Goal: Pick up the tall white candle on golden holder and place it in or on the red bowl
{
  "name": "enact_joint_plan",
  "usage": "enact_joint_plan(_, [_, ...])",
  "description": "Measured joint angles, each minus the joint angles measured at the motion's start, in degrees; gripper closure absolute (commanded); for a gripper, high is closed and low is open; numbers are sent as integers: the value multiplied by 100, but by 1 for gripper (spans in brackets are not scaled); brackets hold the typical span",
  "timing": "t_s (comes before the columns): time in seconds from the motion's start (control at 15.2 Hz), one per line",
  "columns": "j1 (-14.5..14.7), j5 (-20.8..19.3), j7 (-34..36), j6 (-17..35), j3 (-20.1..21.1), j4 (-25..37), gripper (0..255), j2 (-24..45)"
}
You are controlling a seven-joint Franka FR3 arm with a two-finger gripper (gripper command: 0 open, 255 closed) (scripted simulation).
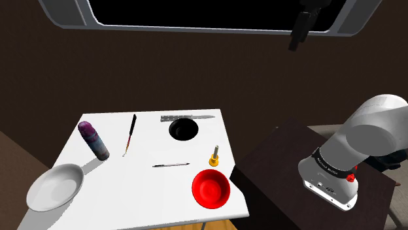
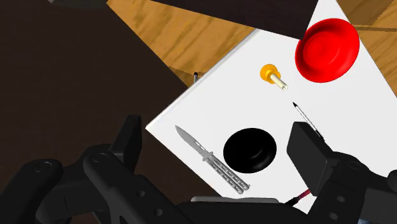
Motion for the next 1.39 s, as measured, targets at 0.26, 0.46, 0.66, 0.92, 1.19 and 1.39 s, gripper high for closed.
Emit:
enact_joint_plan(0.26, [61,87,83,355,113,-384,0,-25])
enact_joint_plan(0.46, [139,200,182,877,266,-809,0,73])
enact_joint_plan(0.66, [241,340,320,1415,465,-1194,0,221])
enact_joint_plan(0.92, [376,511,475,2142,722,-1680,0,458])
enact_joint_plan(1.19, [493,662,652,2972,1014,-1997,0,959])
enact_joint_plan(1.39, [564,740,774,3617,1226,-2213,0,1381])
